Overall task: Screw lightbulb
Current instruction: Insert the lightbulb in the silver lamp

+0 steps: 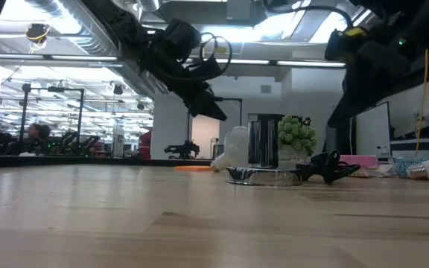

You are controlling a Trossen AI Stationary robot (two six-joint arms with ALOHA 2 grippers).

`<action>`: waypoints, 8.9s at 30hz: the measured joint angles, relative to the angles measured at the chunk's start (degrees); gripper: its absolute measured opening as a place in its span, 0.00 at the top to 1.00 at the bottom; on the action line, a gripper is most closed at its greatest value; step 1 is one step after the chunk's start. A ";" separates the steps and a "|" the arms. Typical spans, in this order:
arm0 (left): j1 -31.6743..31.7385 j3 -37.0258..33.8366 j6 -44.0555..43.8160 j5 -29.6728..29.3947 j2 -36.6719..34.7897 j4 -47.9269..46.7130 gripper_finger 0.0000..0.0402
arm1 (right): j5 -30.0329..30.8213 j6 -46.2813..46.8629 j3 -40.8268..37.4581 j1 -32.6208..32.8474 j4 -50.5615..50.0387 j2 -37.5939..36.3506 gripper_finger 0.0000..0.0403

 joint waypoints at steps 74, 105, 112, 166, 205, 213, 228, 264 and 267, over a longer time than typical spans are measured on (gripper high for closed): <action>-3.02 4.53 19.20 13.88 18.80 5.21 0.54 | -1.09 -0.01 0.02 -0.01 5.05 0.71 0.99; -9.88 4.72 -1.73 -0.85 3.94 -5.32 0.66 | 1.84 -1.70 2.07 0.00 3.81 0.60 0.99; -11.95 4.72 -19.81 -0.96 -3.88 -17.52 0.65 | 2.80 -6.27 6.50 0.04 -1.80 0.49 0.99; -26.69 4.70 -38.80 -0.87 0.61 -7.56 0.63 | 1.60 -7.65 6.86 0.00 14.80 2.54 0.99; -26.75 4.76 -36.94 -0.15 4.61 -2.70 0.62 | -1.49 -7.56 6.82 0.04 13.42 2.56 0.99; -26.75 4.72 -35.45 -0.20 7.83 1.46 0.62 | -1.53 -7.58 6.86 0.04 10.52 2.52 0.99; -26.77 4.79 -29.22 -0.15 8.83 1.04 0.62 | -1.48 -7.57 6.86 0.04 9.19 2.52 0.99; -26.77 4.74 -26.45 -0.15 8.83 1.20 0.62 | -1.46 -7.57 6.86 0.02 9.27 2.54 0.99; -26.77 4.74 -26.45 -0.16 8.83 1.20 0.62 | -1.46 -7.57 6.86 0.03 9.27 2.54 0.99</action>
